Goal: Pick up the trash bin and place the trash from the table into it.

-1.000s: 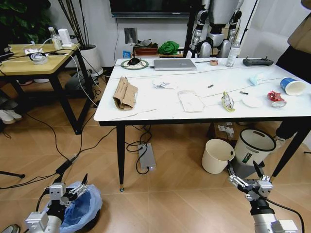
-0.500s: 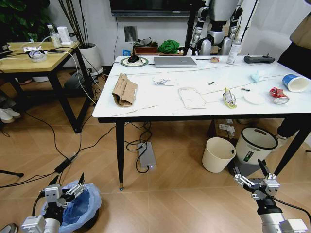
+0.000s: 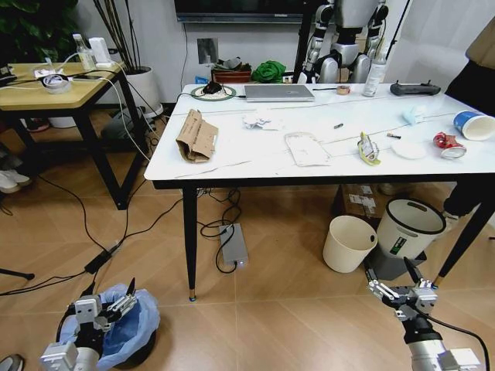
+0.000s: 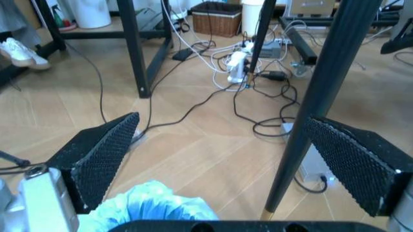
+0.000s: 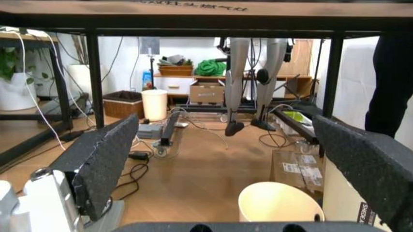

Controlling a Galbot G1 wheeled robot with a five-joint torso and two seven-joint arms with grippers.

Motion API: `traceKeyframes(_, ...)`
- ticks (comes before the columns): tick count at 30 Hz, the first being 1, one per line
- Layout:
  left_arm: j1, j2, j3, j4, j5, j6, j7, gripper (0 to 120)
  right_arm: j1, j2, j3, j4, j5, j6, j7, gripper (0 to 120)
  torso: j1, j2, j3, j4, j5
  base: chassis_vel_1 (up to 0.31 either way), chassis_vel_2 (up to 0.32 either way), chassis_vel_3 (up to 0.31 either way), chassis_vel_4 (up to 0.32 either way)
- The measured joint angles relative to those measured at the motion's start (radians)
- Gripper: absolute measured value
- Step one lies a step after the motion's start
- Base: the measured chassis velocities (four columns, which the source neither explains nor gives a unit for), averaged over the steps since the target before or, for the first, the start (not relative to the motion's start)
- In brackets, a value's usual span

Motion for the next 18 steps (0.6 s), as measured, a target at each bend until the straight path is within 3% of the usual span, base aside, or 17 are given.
traceKeyframes(18, -0.015, -0.003, 0.0, 0.05, 0.002, -0.007, -0.001, 100, -0.004, 0.011, -0.011, -0.015, -0.03, 0.021, -0.003, 100, -0.028, -0.074, -0.046, 0.0, 0.0, 0.0, 0.0, 0.0, 0.0)
